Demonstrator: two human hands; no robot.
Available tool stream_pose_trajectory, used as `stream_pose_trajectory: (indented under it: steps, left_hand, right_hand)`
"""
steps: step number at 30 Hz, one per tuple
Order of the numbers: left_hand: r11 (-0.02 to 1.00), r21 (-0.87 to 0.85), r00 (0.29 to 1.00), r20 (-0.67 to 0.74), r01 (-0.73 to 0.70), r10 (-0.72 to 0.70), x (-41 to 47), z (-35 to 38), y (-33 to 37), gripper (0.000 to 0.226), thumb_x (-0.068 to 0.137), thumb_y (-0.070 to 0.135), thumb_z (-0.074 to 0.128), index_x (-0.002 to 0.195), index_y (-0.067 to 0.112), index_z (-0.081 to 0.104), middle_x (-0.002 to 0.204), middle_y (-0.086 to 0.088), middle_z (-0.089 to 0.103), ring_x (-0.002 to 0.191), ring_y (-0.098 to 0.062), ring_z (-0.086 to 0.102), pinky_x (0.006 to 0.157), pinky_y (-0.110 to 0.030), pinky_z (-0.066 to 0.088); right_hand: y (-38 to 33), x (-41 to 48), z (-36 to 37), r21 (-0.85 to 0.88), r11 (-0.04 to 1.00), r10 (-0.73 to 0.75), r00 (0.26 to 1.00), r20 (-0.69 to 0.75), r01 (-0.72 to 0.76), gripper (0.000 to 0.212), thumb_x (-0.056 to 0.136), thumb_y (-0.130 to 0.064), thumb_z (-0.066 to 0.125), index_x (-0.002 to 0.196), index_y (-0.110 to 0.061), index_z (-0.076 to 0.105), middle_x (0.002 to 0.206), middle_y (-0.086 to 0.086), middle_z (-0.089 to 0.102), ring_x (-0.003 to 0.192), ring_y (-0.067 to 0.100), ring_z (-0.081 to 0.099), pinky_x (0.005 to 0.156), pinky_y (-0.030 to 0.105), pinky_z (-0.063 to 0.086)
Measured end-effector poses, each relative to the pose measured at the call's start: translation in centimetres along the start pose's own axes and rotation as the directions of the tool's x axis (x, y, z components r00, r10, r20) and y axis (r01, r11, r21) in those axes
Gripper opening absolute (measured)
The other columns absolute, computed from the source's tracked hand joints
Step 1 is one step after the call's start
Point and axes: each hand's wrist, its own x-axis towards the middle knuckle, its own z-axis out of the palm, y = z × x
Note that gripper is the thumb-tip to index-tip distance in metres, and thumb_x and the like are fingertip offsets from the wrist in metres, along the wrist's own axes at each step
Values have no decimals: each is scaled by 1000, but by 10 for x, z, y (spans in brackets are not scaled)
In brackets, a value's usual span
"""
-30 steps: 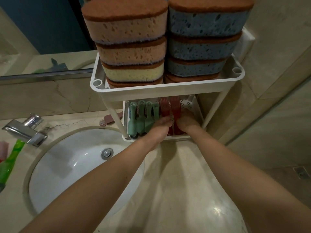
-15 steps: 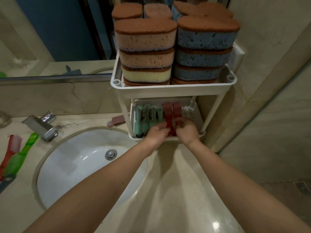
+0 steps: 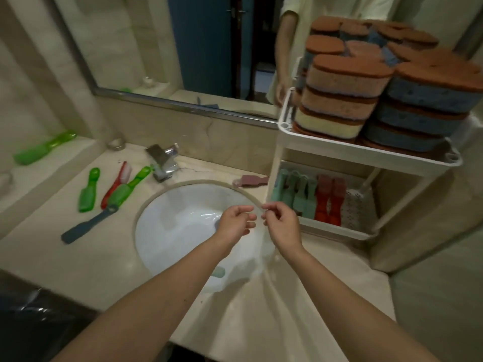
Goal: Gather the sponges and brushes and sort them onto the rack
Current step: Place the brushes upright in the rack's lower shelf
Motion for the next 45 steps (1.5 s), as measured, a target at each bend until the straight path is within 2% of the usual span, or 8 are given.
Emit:
stream_pose_trajectory:
  steps: [5, 17, 22, 24, 30, 36, 41, 45]
  left_hand:
    - [995, -101, 988, -155, 8, -24, -3, -72, -11, 27, 92, 5, 43, 112, 12, 59, 102, -7, 68, 79, -16, 65, 71, -23, 52]
    - [988, -154, 924, -378, 3, -61, 25, -239, -23, 25, 92, 5, 44, 112, 11, 59, 98, -7, 66, 78, -16, 61, 72, -26, 47]
    - [996, -93, 907, -418, 19, -56, 59, -313, -24, 23, 93, 8, 50, 113, 9, 60, 99, -8, 66, 83, -17, 60, 76, -28, 47]
    - [1000, -7, 901, -433, 30, -30, 76, -339, -27, 23, 92, 7, 53, 114, 8, 60, 101, -10, 65, 86, -18, 59, 79, -28, 47]
    - [938, 334, 924, -379, 94, 43, 132, -394, -35, 27, 90, 10, 55, 116, 16, 57, 113, -2, 60, 101, -17, 57, 93, -28, 45]
    - [829, 549, 965, -260, 109, 45, 172, -408, -43, 35, 90, 18, 57, 124, 21, 52, 120, -1, 62, 107, -19, 60, 94, -37, 49]
    - [671, 741, 979, -163, 40, 121, 189, -413, -53, 28, 90, 24, 55, 119, 24, 52, 110, 2, 67, 99, -22, 64, 77, -33, 49]
    - [631, 774, 971, -182, 46, 153, 194, -416, -53, 16, 95, 27, 45, 109, 23, 50, 95, 0, 63, 81, -22, 61, 64, -34, 43]
  right_hand:
    - [-20, -3, 65, 29, 999, -30, 989, 147, 26, 29, 87, -3, 48, 86, -27, 64, 80, -1, 67, 78, 19, 64, 76, 39, 54]
    - [-57, 18, 226, -22, 999, 36, 928, 371, -30, 24, 88, -6, 47, 95, -21, 64, 80, 1, 67, 70, 15, 62, 61, 25, 48]
    - [-69, 42, 302, -121, 993, 56, 902, 428, -4, 22, 86, -9, 54, 101, -21, 63, 85, 0, 61, 78, 18, 59, 74, 33, 49]
    - [-71, 54, 330, -215, 975, 55, 888, 457, 50, 26, 85, -13, 57, 109, -23, 62, 98, 0, 61, 85, 18, 59, 79, 33, 50]
    - [-71, 90, 391, -524, 792, 56, 818, 573, 313, 52, 86, -16, 57, 137, -21, 50, 133, 9, 46, 123, 26, 47, 102, 36, 42]
    - [-67, 113, 425, -626, 643, 47, 793, 608, 441, 59, 83, -27, 64, 139, -29, 45, 137, 7, 41, 128, 29, 39, 98, 38, 42]
    - [-62, 120, 440, -652, 460, 24, 726, 687, 602, 60, 78, -29, 71, 134, -26, 48, 139, 4, 41, 129, 28, 36, 96, 37, 43]
    - [-60, 120, 441, -636, 383, -65, 706, 705, 670, 45, 81, -27, 66, 124, -23, 51, 129, 1, 50, 121, 26, 39, 89, 35, 44]
